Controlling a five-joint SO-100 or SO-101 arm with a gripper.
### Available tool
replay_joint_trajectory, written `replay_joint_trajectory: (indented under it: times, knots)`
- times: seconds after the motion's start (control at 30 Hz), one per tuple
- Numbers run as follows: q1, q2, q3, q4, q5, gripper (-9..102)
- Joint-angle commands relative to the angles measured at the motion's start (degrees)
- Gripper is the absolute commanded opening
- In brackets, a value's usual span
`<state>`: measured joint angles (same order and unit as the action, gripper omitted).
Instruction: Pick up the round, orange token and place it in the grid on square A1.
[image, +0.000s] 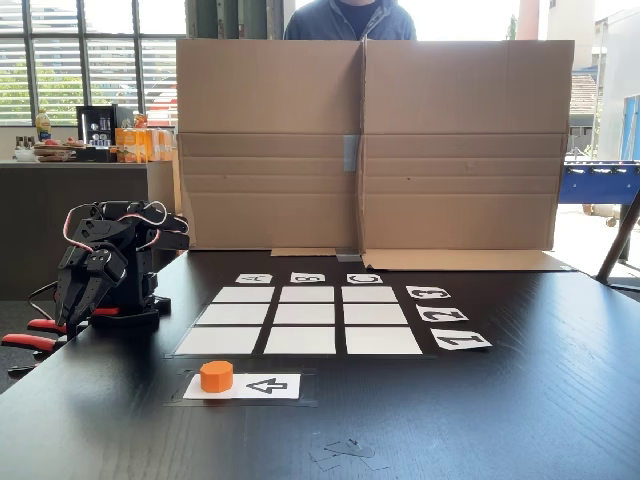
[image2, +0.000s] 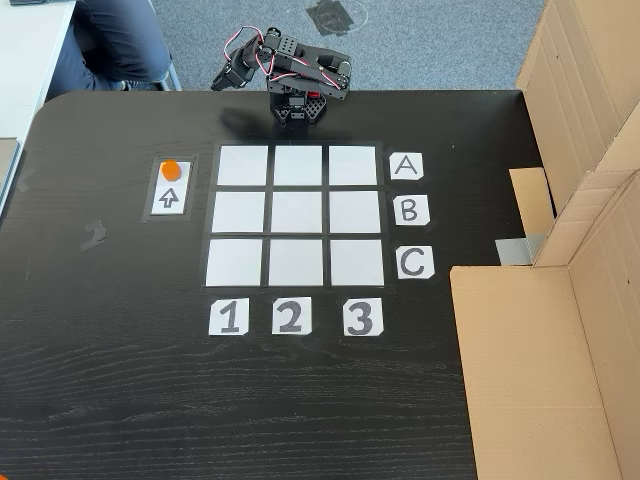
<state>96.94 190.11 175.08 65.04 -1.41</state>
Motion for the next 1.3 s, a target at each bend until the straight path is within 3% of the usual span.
replay_joint_trajectory:
  times: [0.0,0.53,0.93,1.27]
  knots:
    - [0.3,-4.3,-1.0,-1.2,0.0,15]
    - [0.4,-5.0,-2.7,-1.3,-0.2,16]
    - [0.0,-17.3,-14.0,0.0,0.0,19]
    - [-1.8,-34.0,-30.8,10.4,0.1,16]
